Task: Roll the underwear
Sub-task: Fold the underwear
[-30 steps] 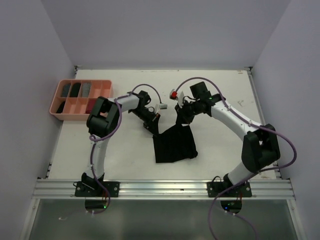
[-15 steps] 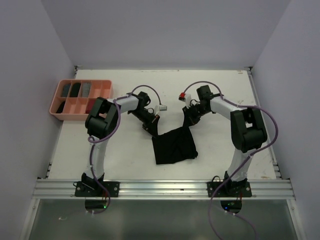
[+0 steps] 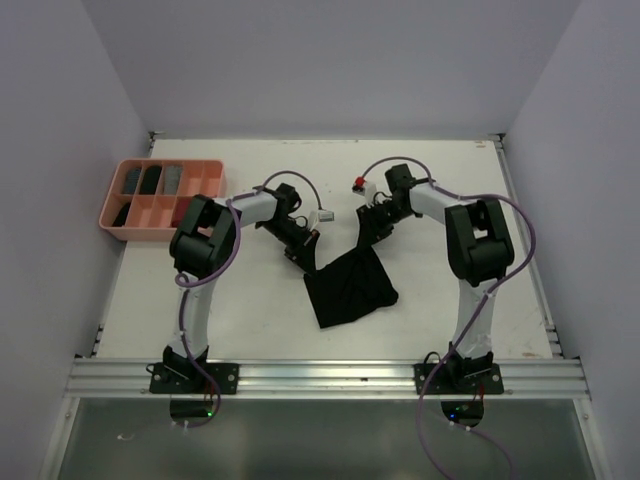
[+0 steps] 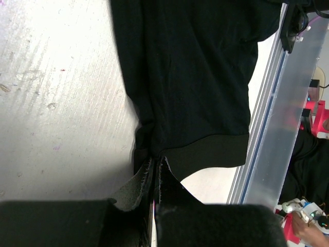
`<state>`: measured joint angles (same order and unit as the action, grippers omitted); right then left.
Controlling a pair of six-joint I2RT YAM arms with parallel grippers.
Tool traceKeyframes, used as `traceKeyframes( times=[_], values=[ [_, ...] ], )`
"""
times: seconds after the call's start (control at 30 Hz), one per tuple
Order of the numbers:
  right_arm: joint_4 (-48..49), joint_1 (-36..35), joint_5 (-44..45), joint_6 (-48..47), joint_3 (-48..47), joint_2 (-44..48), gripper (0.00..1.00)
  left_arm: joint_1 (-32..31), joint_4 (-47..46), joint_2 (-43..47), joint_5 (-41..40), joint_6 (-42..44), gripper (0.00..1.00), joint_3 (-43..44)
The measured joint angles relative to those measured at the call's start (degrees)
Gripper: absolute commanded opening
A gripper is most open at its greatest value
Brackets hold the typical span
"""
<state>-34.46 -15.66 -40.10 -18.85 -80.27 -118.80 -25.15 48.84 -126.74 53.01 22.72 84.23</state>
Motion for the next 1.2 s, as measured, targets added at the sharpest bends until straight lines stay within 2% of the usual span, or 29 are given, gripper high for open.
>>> traceKeyframes(
  times=[0.13,0.2,0.27,0.4,0.5,0.67,0.87,1.07,1.2],
  values=[
    [-2.8,0.4,0.0,2.6,-2.2,0.1,0.46,0.0,-0.5,0.2,-0.3,-1.3,0.0,-0.4],
    [-4.7,1.2,0.1,3.4,-4.0,0.8,0.47,0.0,-1.0,0.5,-0.3,-1.9,0.0,-0.7],
    [-7.2,2.3,0.2,3.5,-5.7,2.4,0.53,0.0,-1.5,0.7,-0.3,-2.4,0.0,-1.2],
    [-12.6,4.9,1.1,0.7,-6.9,11.2,0.54,0.1,-2.0,0.9,-0.3,-3.3,0.0,-1.7],
    [-16.7,5.6,1.6,-2.4,-4.0,20.5,0.54,0.4,-2.1,1.0,-0.2,-4.1,0.0,-2.0],
    [-21.6,4.4,3.1,-6.4,8.5,32.0,0.58,0.5,-2.3,0.9,-0.2,-4.9,0.0,-2.1],
    [-24.5,0.7,8.7,-10.4,18.9,32.8,0.63,0.8,-1.6,0.2,0.4,-5.5,0.0,-1.4],
    [-24.1,-5.3,10.6,-11.8,19.7,31.1,0.63,0.9,-1.1,-0.1,0.5,-5.6,0.0,-1.0],
    [-23.9,-6.1,11.0,-12.3,19.6,26.9,0.63,0.9,-0.4,-0.6,0.5,-5.7,0.0,-0.4]
  ],
)
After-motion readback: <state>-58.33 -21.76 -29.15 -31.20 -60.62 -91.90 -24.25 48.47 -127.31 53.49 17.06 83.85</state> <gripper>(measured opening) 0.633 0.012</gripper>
